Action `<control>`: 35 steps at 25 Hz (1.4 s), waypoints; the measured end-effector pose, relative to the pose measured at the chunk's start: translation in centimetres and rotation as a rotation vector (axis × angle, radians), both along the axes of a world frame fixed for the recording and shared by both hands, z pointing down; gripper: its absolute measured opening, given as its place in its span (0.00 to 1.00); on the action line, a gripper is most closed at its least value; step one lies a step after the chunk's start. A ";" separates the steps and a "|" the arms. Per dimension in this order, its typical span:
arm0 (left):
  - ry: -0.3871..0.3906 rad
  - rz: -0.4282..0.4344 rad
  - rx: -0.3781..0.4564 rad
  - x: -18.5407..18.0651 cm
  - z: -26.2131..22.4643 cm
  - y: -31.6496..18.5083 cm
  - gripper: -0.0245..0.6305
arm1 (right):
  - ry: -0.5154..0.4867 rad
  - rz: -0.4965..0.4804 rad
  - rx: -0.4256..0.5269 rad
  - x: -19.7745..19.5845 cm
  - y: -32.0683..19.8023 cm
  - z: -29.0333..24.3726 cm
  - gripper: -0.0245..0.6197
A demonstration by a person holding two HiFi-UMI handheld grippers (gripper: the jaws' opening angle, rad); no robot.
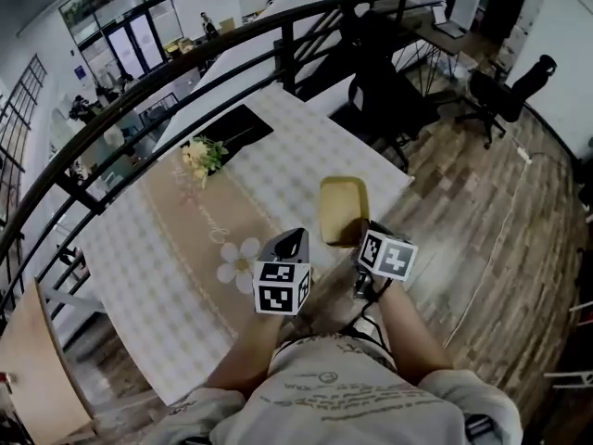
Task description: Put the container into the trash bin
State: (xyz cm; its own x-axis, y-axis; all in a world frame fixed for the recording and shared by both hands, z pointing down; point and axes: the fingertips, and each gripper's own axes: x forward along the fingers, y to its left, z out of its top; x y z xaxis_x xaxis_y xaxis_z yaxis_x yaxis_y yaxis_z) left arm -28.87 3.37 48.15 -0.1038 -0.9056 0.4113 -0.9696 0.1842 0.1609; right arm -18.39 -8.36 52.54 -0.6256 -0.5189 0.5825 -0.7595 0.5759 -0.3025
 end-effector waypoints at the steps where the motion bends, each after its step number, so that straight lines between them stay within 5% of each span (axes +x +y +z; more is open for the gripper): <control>1: -0.001 0.040 -0.002 1.4 0.1 -1.3 0.04 | -0.001 0.041 0.001 1.9 -0.9 0.0 0.06; 6: -0.010 0.179 -0.014 7.8 0.5 -6.7 0.04 | 0.005 0.177 -0.008 9.8 -4.9 0.7 0.06; 12: -0.033 0.234 -0.045 13.3 0.7 -11.4 0.04 | 0.011 0.228 -0.019 16.2 -9.8 1.1 0.06; 24: -0.027 0.280 -0.085 21.3 2.2 -20.5 0.04 | 0.046 0.280 -0.034 25.0 -18.0 3.8 0.06; 35: 0.040 0.449 -0.219 26.4 10.5 -27.4 0.04 | 0.109 0.432 -0.182 30.6 -21.6 11.5 0.06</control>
